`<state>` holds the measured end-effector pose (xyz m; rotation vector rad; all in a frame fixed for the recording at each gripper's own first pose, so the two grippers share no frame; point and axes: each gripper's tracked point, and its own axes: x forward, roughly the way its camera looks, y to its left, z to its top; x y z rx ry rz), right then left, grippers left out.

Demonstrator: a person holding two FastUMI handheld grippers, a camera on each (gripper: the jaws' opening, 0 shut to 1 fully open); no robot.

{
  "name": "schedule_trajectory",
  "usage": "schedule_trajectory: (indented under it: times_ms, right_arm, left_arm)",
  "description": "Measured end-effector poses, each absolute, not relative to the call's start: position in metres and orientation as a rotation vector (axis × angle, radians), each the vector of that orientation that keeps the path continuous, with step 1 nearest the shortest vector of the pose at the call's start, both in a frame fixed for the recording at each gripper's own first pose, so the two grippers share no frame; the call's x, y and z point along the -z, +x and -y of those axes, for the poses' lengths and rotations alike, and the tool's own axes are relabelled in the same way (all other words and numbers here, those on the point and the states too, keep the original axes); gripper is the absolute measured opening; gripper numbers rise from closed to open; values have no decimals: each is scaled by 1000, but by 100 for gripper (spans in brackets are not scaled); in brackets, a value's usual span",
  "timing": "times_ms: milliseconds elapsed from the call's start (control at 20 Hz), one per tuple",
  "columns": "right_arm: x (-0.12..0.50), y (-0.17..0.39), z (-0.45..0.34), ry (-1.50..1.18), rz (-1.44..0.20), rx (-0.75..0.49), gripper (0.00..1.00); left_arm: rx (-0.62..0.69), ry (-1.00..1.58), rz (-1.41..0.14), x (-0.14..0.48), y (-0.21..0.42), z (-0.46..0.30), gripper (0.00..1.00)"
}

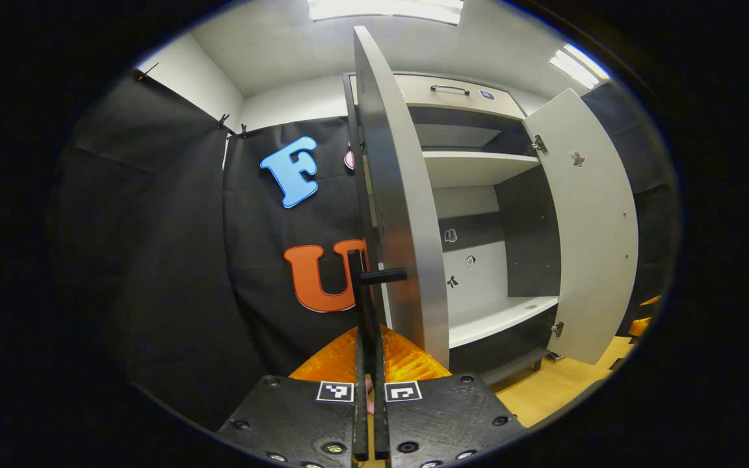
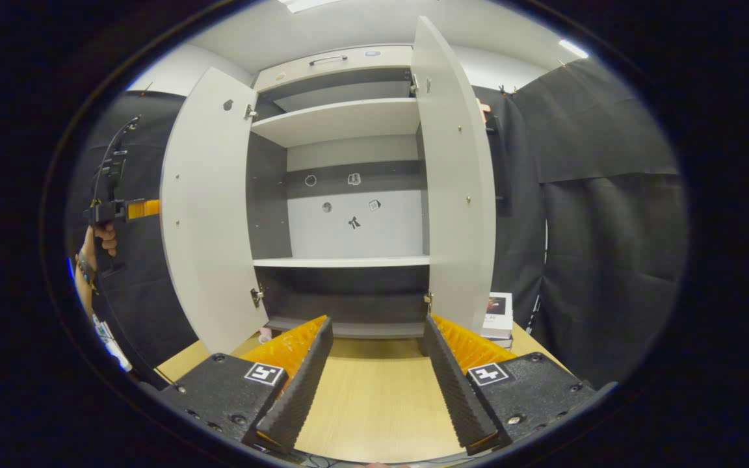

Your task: Open the right door of the double-door shoe cabinet with the right hand, and open the left door with the left hand.

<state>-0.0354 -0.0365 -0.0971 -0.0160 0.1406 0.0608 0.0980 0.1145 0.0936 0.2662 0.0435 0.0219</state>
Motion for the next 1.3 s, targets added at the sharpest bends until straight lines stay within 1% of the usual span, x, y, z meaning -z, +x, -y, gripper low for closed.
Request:
schedule_trajectory:
  times_ms: [200, 400, 550, 700, 750, 800, 900, 950, 1000, 1050, 1100, 1150, 1200, 1300]
  right_arm:
    - [87, -38, 39, -27, -126, -50, 88]
    - [75, -37, 40, -22, -83, -35, 89]
    - [72, -40, 34, -19, -69, -59, 88]
    - [73, -45, 35, -48, -69, -61, 88]
    - [74, -46, 37, -54, -66, -53, 88]
    - [75, -46, 38, -56, -67, -45, 88]
    - [79, -47, 39, -46, -78, -40, 88]
    - [80, -48, 38, -41, -85, -42, 88]
    - [80, -47, 37, -38, -86, -42, 89]
    - [79, -47, 38, -40, -84, -39, 89]
    - [78, -46, 40, -42, -82, -32, 89]
    - [77, -46, 41, -41, -80, -28, 88]
    - [78, -46, 41, -37, -80, -27, 88]
    - [80, -46, 42, -28, -85, -27, 89]
  left_arm:
    - [-92, 287, -18, -88, 64, -109, 3]
    - [-44, 57, -15, -57, 44, -51, 4]
    - [-27, -93, -25, -25, 44, -14, 4]
    - [-16, -87, -38, 4, 50, 6, 4]
    - [-36, -62, -17, 5, 47, 6, 7]
    - [-39, -39, 5, 4, 47, 8, 18]
    - [-40, 16, 31, 2, 44, 11, 47]
    - [-24, 40, 32, 2, 44, 18, 49]
    - [0, 59, 21, 4, 43, 26, 54]
    - [-1, 81, 18, 5, 41, 29, 53]
    - [-27, 106, 26, 3, 33, 28, 80]
    - [-64, 137, 50, -1, 39, 22, 98]
    - [-74, 166, 62, -2, 39, 22, 96]
    - [-45, 182, 64, 1, 36, 31, 97]
